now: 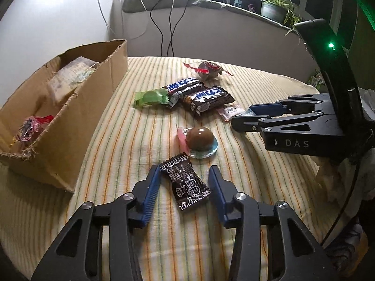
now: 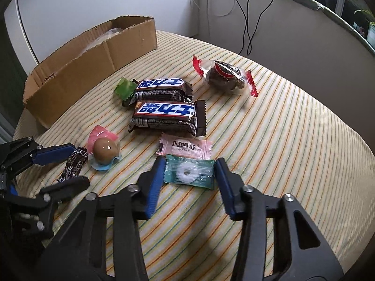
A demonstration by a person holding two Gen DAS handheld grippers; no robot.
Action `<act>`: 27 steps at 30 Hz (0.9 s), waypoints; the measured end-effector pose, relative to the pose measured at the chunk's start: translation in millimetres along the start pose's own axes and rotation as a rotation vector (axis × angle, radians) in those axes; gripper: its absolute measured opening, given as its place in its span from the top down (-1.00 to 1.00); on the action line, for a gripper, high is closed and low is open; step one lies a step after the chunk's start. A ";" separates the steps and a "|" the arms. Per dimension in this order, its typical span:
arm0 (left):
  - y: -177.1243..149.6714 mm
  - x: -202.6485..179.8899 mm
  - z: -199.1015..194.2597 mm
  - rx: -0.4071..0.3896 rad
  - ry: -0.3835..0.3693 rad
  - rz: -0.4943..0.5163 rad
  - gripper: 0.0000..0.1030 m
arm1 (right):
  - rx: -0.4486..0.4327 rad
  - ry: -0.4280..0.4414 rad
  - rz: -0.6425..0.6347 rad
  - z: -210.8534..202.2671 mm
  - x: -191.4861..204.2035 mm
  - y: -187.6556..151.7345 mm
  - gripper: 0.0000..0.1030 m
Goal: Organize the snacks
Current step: 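Grasp black candy packet with left tool while right tool grasps mint packet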
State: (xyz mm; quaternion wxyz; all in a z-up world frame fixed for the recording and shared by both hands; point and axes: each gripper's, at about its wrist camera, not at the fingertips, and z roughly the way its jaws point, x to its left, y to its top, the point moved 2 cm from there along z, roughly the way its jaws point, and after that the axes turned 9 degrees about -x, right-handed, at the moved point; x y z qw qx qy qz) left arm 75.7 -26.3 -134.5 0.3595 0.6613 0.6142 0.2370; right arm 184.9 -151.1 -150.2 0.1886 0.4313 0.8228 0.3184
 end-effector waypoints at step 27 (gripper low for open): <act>26.4 33.5 -40.3 -0.114 -0.006 -0.061 0.50 | -0.065 0.011 -0.016 -47.0 17.8 9.6 0.33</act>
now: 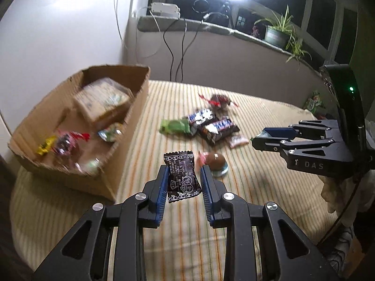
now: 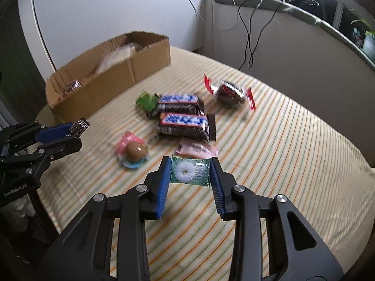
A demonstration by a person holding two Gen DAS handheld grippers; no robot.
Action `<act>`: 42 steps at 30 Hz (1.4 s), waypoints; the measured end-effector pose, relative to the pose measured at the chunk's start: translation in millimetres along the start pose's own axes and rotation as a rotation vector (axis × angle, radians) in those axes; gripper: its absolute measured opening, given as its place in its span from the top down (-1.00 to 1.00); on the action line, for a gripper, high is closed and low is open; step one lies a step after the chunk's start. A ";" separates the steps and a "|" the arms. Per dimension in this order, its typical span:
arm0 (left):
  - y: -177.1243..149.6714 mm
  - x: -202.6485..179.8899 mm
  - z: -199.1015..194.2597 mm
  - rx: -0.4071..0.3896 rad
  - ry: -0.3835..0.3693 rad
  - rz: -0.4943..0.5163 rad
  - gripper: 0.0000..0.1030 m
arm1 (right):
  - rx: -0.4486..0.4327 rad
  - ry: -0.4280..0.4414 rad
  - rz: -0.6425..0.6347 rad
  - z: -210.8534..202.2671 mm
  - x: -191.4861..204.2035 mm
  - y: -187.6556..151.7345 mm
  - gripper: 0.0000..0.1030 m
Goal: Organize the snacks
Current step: 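Grasp black candy packet with left tool while right tool grasps mint packet, then lower black packet into box with left tool while right tool drops mint packet there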
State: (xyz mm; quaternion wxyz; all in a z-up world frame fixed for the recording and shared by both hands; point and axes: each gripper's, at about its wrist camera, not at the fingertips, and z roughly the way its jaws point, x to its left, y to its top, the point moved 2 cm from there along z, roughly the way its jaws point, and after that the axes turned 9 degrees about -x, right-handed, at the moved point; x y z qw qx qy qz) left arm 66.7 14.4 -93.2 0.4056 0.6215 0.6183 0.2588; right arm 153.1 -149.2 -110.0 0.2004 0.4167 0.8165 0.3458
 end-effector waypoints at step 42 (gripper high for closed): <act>52.4 135.5 0.7 -0.109 0.185 -0.070 0.50 | -0.106 0.151 -0.120 73.6 115.7 132.9 0.32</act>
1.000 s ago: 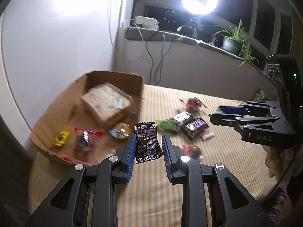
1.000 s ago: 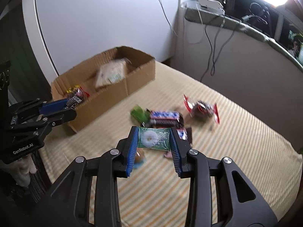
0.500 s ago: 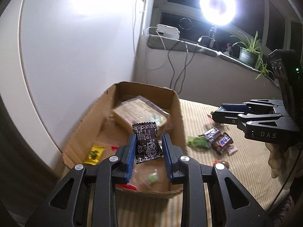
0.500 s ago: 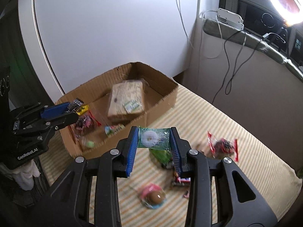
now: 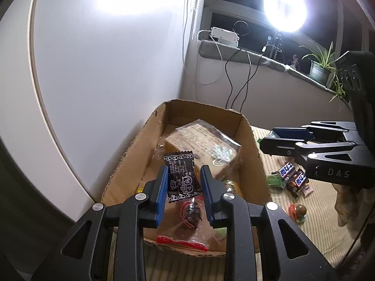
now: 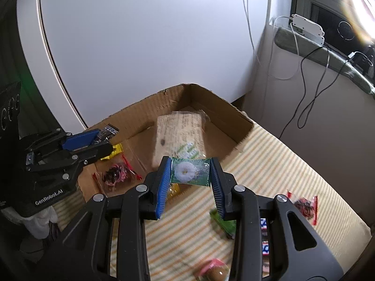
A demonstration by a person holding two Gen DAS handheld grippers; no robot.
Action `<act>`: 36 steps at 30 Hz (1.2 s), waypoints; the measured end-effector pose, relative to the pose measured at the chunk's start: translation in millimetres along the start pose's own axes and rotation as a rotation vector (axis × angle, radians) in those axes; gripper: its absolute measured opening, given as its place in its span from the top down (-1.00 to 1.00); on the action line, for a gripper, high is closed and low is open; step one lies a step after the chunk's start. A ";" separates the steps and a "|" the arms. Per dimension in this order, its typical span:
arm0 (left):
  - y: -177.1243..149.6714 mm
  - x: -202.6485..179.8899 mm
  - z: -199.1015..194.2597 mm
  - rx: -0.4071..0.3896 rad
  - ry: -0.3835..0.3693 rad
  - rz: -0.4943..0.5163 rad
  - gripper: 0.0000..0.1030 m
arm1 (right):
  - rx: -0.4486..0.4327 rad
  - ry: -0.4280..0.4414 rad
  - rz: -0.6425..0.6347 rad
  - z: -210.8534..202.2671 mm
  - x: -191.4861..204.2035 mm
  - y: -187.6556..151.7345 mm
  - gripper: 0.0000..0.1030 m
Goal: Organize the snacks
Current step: 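Lower black packet into box with left tool while right tool drops mint packet there, then withdraw both tools from the box back over the remaining snacks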
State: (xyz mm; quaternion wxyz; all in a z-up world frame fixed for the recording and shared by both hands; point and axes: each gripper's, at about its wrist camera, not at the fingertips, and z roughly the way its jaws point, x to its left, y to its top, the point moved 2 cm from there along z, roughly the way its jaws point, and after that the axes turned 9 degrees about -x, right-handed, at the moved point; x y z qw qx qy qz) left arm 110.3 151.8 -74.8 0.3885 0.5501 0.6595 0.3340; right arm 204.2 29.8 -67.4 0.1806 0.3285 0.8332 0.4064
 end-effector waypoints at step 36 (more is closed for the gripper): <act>6.6 -8.1 -19.9 -0.029 0.005 -0.012 0.09 | -0.048 -0.048 0.061 -25.0 -21.2 -1.3 -0.64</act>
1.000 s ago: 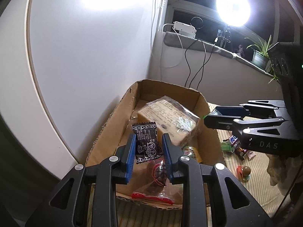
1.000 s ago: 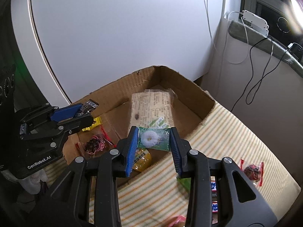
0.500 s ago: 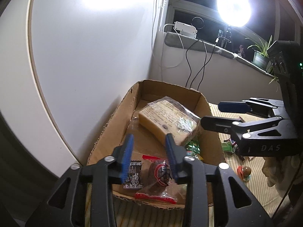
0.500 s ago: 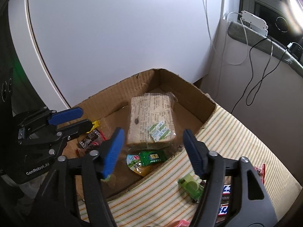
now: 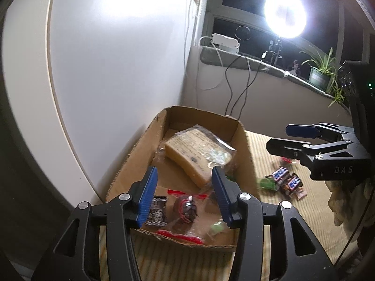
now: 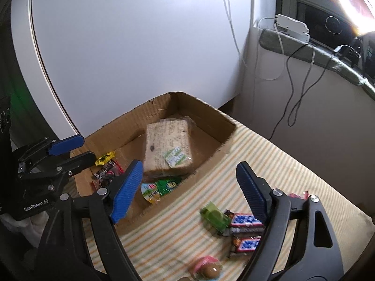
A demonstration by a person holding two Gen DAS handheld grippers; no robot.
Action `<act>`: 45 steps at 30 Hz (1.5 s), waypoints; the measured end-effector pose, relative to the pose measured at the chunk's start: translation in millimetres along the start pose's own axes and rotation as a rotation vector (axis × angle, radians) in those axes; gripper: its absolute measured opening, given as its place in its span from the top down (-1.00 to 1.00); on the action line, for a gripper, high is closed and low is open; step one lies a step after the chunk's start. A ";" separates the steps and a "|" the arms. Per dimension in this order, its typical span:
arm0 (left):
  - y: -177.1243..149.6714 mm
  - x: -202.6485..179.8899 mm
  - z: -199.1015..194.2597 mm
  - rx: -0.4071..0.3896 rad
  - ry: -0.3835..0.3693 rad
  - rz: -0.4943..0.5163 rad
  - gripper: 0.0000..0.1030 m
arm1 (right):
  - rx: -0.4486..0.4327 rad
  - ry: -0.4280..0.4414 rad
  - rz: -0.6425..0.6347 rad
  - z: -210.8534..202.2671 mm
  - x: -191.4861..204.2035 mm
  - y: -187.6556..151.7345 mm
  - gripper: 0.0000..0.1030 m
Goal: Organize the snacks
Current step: 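Withdraw both tools from the box back over the remaining snacks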
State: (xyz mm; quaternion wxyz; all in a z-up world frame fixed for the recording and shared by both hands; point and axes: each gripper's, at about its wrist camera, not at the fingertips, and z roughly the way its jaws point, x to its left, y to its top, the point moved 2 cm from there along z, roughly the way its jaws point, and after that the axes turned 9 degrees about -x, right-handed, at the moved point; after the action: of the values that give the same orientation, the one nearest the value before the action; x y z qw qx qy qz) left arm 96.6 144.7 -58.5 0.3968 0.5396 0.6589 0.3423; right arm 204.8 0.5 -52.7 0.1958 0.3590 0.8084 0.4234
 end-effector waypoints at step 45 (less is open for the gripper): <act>-77.1 -161.5 20.9 0.223 -0.298 0.148 0.08 | 0.261 -0.073 0.145 -15.7 -110.6 -133.4 -0.69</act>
State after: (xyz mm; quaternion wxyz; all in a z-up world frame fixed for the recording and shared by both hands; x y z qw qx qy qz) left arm 98.0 -27.7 -110.9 0.4013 0.6718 0.5854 0.2118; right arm 213.3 -141.8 -152.5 0.1459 0.4541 0.8207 0.3145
